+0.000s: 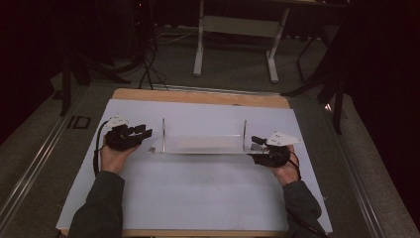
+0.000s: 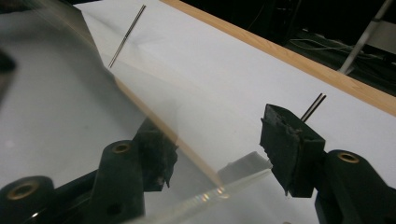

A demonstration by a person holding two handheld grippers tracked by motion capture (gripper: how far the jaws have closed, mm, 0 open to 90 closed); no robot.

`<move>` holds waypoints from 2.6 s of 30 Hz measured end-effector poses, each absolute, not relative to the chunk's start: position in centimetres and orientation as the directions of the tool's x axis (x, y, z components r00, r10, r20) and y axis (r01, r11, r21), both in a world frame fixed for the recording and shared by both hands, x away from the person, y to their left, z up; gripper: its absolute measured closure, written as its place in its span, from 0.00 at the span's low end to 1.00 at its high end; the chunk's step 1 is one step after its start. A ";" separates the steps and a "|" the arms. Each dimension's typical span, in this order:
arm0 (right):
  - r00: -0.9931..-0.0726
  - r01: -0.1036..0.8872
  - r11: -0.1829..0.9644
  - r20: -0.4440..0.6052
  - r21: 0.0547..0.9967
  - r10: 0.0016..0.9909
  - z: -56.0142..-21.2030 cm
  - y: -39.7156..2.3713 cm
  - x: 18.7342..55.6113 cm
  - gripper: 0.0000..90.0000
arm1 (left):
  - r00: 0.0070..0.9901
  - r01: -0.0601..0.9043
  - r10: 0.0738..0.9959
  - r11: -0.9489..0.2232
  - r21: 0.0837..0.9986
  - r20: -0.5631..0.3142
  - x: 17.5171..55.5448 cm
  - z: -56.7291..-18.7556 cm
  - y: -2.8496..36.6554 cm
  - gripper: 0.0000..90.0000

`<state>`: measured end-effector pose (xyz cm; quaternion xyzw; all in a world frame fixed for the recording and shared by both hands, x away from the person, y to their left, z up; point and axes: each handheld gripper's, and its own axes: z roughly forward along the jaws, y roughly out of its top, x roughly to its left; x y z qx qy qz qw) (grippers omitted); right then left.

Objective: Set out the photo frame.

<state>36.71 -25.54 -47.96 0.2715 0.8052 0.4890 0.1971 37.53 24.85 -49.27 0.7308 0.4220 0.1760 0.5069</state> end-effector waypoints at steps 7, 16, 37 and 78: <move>-0.768 0.258 0.360 -0.036 0.896 0.639 -47.5 -25.4 37.1 0.49 | 0.587 0.435 0.794 -0.147 0.888 -0.156 37.1 -49.7 25.1 0.65; -0.765 0.279 0.351 -0.015 0.894 0.644 -46.8 -25.4 37.9 0.49 | 0.594 0.435 0.789 -0.148 0.888 -0.159 37.2 -49.9 24.9 0.65; -0.760 0.288 0.284 0.037 0.915 0.649 -46.1 -25.8 39.4 0.50 | 0.680 0.328 0.727 -0.181 0.927 -0.098 36.5 -49.5 23.6 0.64; -0.659 0.292 0.081 0.138 0.953 0.740 -45.2 -25.0 42.2 0.54 | 0.601 0.309 0.797 -0.160 0.937 -0.062 40.4 -47.2 20.4 0.70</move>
